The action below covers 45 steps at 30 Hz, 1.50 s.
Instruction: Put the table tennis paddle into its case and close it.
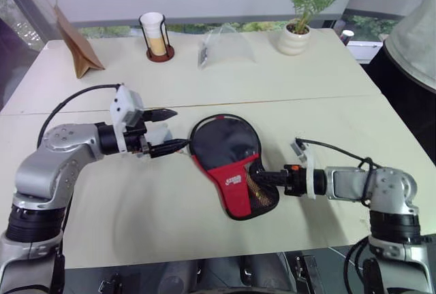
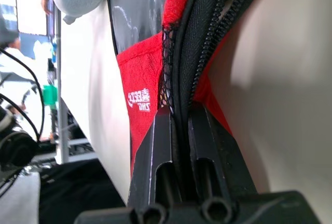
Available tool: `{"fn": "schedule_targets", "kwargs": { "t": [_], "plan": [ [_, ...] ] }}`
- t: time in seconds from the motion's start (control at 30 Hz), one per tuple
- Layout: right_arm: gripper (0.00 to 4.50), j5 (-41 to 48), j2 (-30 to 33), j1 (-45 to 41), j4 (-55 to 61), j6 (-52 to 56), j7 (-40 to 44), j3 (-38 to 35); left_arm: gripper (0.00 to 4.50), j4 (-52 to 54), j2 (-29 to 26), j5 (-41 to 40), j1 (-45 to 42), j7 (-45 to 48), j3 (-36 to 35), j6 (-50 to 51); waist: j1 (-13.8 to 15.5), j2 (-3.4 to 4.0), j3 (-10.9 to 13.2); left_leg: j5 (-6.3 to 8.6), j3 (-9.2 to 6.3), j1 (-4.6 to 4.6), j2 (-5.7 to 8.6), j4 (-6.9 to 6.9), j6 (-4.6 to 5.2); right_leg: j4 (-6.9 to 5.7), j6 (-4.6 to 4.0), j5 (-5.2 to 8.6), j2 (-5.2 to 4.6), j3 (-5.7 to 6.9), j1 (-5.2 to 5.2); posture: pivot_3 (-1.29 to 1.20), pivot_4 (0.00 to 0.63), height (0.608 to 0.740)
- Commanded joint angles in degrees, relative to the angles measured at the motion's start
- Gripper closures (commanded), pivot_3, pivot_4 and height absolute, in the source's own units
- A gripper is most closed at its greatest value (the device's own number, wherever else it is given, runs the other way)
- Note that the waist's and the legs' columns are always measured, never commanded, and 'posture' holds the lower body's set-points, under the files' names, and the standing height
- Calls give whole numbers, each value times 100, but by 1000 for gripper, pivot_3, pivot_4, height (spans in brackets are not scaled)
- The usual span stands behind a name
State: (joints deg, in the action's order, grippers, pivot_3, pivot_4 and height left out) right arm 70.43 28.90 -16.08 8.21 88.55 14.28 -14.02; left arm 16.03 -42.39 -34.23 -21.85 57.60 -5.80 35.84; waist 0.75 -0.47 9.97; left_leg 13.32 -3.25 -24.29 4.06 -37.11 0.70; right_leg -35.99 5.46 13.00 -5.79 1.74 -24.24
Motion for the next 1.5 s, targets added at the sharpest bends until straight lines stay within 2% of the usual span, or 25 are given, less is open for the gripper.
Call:
{"fn": "schedule_targets", "kwargs": {
  "t": [0.03, 0.17, 0.23, 0.37, 0.57, 0.7, 0.77, 0.8, 0.9, 1.03, 1.13, 1.23, 1.3, 1.5],
  "plan": [
    [4465, 1191, -4, 675, 242, 395, -1268, 56, 0, 55, -60, -60, -152, 66, -40, -64, 4, -1, -1, 1, 0, 0, 0, 0, 1, 0, 0, 1, 0, 0, 0, 0, 150, 734],
    [4465, 3283, 699, 1519, 763, -779, -2820, 702, 0, -43, -84, -48, -247, 129, 0, -65, -2, 0, -1, 3, 0, -1, 1, 0, 6, 3, 2, 3, -2, 1, 3, 0, 150, 734],
    [4465, 4014, 1098, 1833, 1092, -1419, -3364, 1085, 0, -86, -98, -40, -285, 175, 22, -72, -14, -1, 0, 4, 3, -1, 0, -1, 10, 6, 4, 4, -4, 0, 5, 0, 150, 734],
    [4465, 4257, 1544, 2190, 1644, -2193, -3592, 1464, 0, -168, -94, -14, -387, 246, 100, -79, -12, -4, 0, 5, 2, 0, -5, -2, 10, 23, 2, 6, 1, 3, 14, 0, 150, 734],
    [4465, 4257, 1973, 2160, 2029, -2860, -3570, 1728, 0, -265, -106, 13, -478, 340, 192, -107, -12, -5, -1, 6, 1, 2, -22, -2, 12, 63, 0, 6, 21, 5, 33, 0, 150, 734],
    [3037, 4257, 2359, 1990, 2073, -2979, -3456, 1737, 0, -362, -130, 83, -496, 405, 221, -197, -5, -2, 1, 6, 2, 1, -26, -2, 12, 65, -2, 6, 22, 5, 33, 0, 150, 734],
    [2068, 4155, 2698, 1810, 2006, -2850, -3349, 1704, 0, -412, -159, 146, -495, 440, 232, -262, -4, -2, 1, 6, 3, 0, -26, -2, 12, 66, -3, 5, 21, 4, 31, 0, 150, 734],
    [1625, 4016, 2865, 1725, 1960, -2755, -3216, 1674, 0, -439, -185, 194, -489, 466, 243, -311, -3, -3, 1, 6, 3, 0, -26, -3, 12, 67, -3, 5, 20, 4, 32, 0, 150, 734],
    [152, 2719, 3769, 1177, 1731, -2217, -1926, 1381, 0, -590, -395, 588, -438, 605, 363, -686, 3, 16, 11, 6, 6, -1, -26, -7, 12, 72, -6, 3, 18, 5, 34, 0, 150, 734],
    [65, 1266, 4383, 445, 1512, -2362, -80, 1362, 0, -738, -526, 785, -414, 665, 335, -958, 26, 9, 11, 8, 12, -6, -26, -12, 14, 83, -9, 0, 15, 8, 35, 0, 150, 734],
    [65, -230, 4397, -364, 1524, -3203, 1247, 1677, 0, -787, -666, 878, -357, 717, 253, -1062, -12, 22, 19, 9, 14, -19, -29, 0, 15, 83, -9, 1, 16, 7, 13, 0, 150, 734],
    [65, -1704, 3764, -1281, 1362, -4245, 1970, 2266, 0, -813, -824, 963, -256, 748, 182, -1128, -70, 27, 24, 9, 27, -23, -36, 7, 15, 79, -6, -1, 23, 0, -7, 0, 150, 734],
    [65, -2362, 3238, -1722, 1188, -4652, 2359, 2667, 0, -833, -951, 1031, -156, 784, 173, -1170, -84, 26, 25, 9, 29, -22, -47, 7, 14, 78, -4, -3, 30, 1, -8, 0, 150, 734],
    [65, -3927, 1958, -2111, 687, -5704, 3373, 3693, 0, -924, -1154, 1128, 85, 858, 89, -1302, -84, 25, 31, 9, 31, -24, -47, 4, 14, 73, 10, -13, 29, 2, -9, 0, 150, 734]
  ]
}}
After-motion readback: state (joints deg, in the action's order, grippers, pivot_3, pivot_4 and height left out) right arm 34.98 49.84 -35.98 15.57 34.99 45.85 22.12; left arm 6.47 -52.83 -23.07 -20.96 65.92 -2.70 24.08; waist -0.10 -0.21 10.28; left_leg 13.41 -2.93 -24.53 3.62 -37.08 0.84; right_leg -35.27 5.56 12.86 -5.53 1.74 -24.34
